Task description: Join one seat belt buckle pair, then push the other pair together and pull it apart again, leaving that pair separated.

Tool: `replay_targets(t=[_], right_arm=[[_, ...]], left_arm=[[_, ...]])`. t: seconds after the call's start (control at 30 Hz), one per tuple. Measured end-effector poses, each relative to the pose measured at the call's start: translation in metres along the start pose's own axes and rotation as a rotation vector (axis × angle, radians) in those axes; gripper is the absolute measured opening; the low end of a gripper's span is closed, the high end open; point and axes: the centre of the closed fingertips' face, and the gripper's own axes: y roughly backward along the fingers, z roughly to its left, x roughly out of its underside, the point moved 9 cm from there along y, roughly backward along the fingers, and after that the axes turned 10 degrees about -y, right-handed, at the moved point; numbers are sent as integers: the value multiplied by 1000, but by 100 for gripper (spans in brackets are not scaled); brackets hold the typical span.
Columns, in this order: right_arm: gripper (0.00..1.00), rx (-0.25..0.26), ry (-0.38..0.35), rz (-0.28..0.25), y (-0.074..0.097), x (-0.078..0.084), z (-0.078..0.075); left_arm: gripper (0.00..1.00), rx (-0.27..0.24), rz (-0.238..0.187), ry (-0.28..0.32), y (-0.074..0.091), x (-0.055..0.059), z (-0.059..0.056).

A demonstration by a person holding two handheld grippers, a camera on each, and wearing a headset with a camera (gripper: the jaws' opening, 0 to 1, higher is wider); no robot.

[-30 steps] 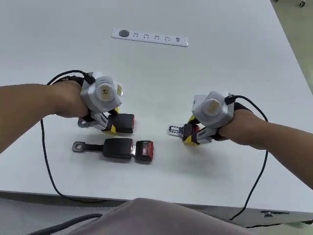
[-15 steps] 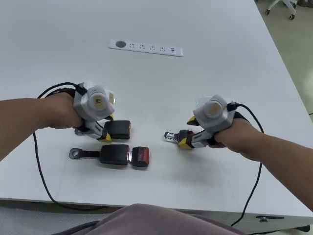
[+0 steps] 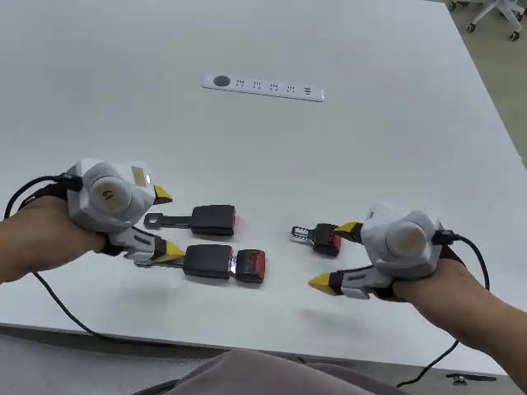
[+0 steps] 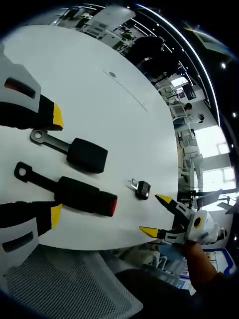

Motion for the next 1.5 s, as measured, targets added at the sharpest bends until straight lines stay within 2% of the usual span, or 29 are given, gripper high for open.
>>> replay_targets(t=[0.1, 0.2, 0.27, 0.33, 0.43, 0.6, 0.63, 0.67, 0.7, 0.83, 0.97, 1.13, 1.2, 1.27, 1.5], right_arm=[[65, 18, -20, -16, 7, 4, 7], [74, 42, -57, -62, 15, 3, 14], [81, 44, -72, -65, 17, 7, 14], [82, 51, -91, -69, 20, 9, 15], [85, 56, -135, -85, 27, 11, 16], [96, 89, -187, -123, 38, 11, 17], [98, 96, -193, -133, 39, 11, 17], [99, 101, -200, -136, 39, 12, 17], [99, 107, -198, -131, 39, 14, 18], [99, 116, -215, -126, 38, 18, 22], [99, 117, -225, -124, 37, 17, 28], [99, 137, -269, -160, 38, 14, 25], [99, 136, -277, -160, 37, 14, 24], [99, 136, -286, -162, 38, 12, 22], [99, 131, -272, -156, 39, 10, 24]], left_arm=[[65, -21, -7, 66, 12, 17, -9], [68, -41, 1, 107, 22, 26, -19], [69, -60, 2, 142, 28, 31, -21], [72, -74, -4, 165, 34, 33, -28], [80, -87, -3, 190, 40, 42, -30], [93, -137, -13, 249, 45, 46, -28], [99, -148, -18, 271, 47, 54, -28], [100, -164, -14, 288, 48, 55, -29], [100, -176, -22, 281, 47, 52, -30], [100, -164, -30, 281, 45, 54, -35], [100, -167, -25, 277, 45, 55, -34], [100, -196, -44, 308, 49, 52, -33], [100, -203, -51, 311, 49, 51, -33], [100, -212, -79, 295, 49, 50, -34], [100, -232, -73, 321, 51, 52, -33]])
